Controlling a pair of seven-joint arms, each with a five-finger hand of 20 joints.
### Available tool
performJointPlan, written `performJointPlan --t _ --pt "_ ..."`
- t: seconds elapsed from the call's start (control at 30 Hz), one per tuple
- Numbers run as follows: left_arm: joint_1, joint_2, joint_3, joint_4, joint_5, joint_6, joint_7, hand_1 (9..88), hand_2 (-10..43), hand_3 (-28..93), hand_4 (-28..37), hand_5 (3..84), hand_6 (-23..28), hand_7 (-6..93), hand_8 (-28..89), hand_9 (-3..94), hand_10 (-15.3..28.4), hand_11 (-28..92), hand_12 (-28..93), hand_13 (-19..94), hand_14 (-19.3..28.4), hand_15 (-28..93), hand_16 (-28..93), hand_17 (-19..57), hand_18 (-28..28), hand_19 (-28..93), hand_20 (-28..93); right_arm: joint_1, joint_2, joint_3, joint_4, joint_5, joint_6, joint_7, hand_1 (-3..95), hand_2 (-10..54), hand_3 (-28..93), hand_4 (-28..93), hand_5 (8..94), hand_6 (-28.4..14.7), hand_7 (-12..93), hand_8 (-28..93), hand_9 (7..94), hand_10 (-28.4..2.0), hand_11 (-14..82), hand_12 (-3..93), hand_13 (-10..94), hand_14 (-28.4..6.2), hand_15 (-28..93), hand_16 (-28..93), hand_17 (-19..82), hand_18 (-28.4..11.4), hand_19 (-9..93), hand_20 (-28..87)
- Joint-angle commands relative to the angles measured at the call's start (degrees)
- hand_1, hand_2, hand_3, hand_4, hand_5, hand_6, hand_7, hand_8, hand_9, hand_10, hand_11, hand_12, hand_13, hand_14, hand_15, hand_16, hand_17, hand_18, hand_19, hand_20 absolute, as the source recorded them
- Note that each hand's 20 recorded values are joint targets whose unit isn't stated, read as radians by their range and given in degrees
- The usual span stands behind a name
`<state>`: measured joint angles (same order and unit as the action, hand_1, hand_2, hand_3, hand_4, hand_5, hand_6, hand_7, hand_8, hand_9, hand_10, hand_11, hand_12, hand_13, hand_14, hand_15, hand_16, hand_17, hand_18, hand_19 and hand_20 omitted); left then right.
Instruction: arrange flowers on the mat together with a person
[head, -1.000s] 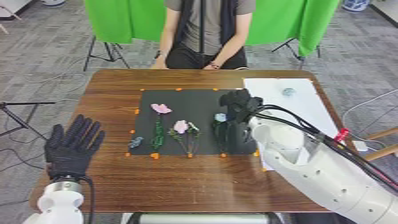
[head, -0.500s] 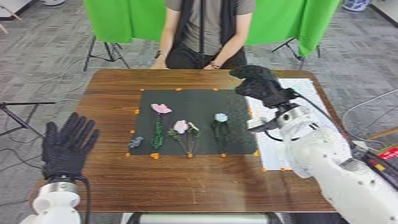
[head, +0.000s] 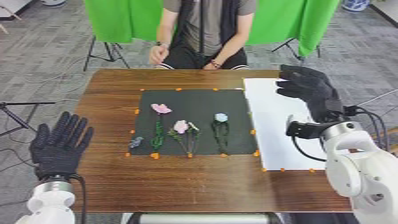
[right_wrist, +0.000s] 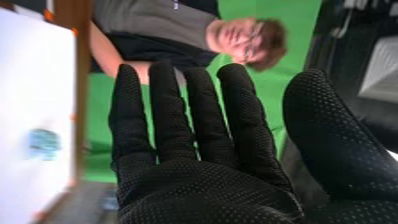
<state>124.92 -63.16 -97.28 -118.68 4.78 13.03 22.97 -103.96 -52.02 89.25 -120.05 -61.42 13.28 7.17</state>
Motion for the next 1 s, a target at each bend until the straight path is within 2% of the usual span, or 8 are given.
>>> performJointPlan --t 0.03,0.1,0.13,0.17,0.23,0.53,0.73,1.0 --pt "0.7 0.01 -0.59 0.04 1.23 -1.30 -0.26 24.3 17.8 72 -28.3 49.3 7.7 8.8 -10 43.2 13.1 16 5 32 13.9 26 -7 -4.5 15.4 39 8 -9.0 -1.3 4.4 -2.3 8.1 -2.5 0.2 28.5 9.7 82 -27 45.2 -3.1 18 -13 44.0 -12.8 6.7 13.2 38 -13.3 12 19 17 -16.7 39 15" --pt "1.1 -0.33 -0.92 0.31 3.02 -0.78 0.04 24.2 17.6 72 -28.3 49.3 7.7 8.9 -10 43.1 13.1 16 5 32 13.8 26 -7 -4.5 15.4 39 8 -10.1 -2.2 6.2 -2.6 7.9 -2.8 0.7 28.4 9.8 82 -27 45.2 -3.0 18 -13 44.1 -12.6 6.3 13.0 37 -13.0 11 19 17 -16.7 38 15" --pt "1.6 -0.41 -0.95 0.01 3.01 0.41 0.30 24.2 17.4 72 -28.3 49.2 7.6 9.0 -10 43.0 13.1 16 5 32 13.8 26 -7 -4.5 15.4 39 8 -10.8 -2.6 6.8 -2.7 8.0 -2.4 0.7 28.4 9.9 81 -27 45.3 -3.0 18 -13 44.1 -12.6 6.3 12.9 37 -13.0 11 19 17 -16.7 38 15" --pt "2.2 -0.60 -1.09 -0.21 2.41 0.46 0.54 24.3 17.2 72 -28.3 49.2 7.6 9.1 -10 43.0 13.1 16 5 32 13.8 26 -7 -4.5 15.4 39 8 -11.3 -3.0 7.4 -2.8 8.6 -2.4 0.8 28.4 10.0 81 -27 45.4 -3.0 18 -13 44.2 -12.6 6.3 12.9 37 -13.0 11 19 17 -16.7 38 15" --pt "2.6 -0.83 -1.15 -0.33 1.87 0.35 0.51 24.3 16.9 73 -28.3 49.3 7.6 9.2 -10 43.0 13.1 16 5 32 13.7 25 -7 -4.5 15.4 39 8 -12.9 -3.6 9.0 -3.4 9.7 -2.4 0.7 28.3 10.2 81 -26 45.8 -2.9 18 -13 44.3 -12.6 6.2 12.8 38 -13.0 11 19 17 -16.7 38 16" --pt "1.8 -0.34 -0.85 0.04 2.26 0.28 0.15 24.9 16.9 73 -28.3 49.3 7.6 9.3 -10 43.0 13.2 16 5 32 13.8 26 -7 -4.6 15.4 39 8 -16.8 -5.5 13.0 -4.0 8.5 -5.6 1.6 28.2 10.3 81 -26 46.0 -2.9 17 -13 44.3 -12.4 6.0 12.7 37 -13.3 11 18 17 -16.6 38 16" --pt "2.0 -0.01 -0.19 -0.12 1.98 0.52 0.16 24.9 16.9 73 -28.3 49.4 7.5 9.4 -10 43.1 13.2 16 5 32 13.8 26 -7 -4.7 15.5 39 9 -17.7 -7.0 14.2 -4.1 6.4 -8.7 2.5 32.2 3.3 81 -26 44.5 -2.8 17 -13 42.7 -11.9 5.5 12.8 37 -13.6 11 18 17 -16.5 37 16" --pt "2.3 -0.26 0.25 -0.15 1.58 -0.11 -0.01 24.9 16.9 73 -28.3 49.4 7.5 9.6 -10 43.1 13.2 16 5 32 13.9 26 -7 -4.9 15.6 40 9 -19.5 -9.0 16.5 -4.7 4.9 -10.7 3.4 36.0 0.7 81 -27 46.4 -0.4 18 -14 44.2 -8.1 6.0 11.6 38 -12.3 11 18 17 -16.4 37 16"
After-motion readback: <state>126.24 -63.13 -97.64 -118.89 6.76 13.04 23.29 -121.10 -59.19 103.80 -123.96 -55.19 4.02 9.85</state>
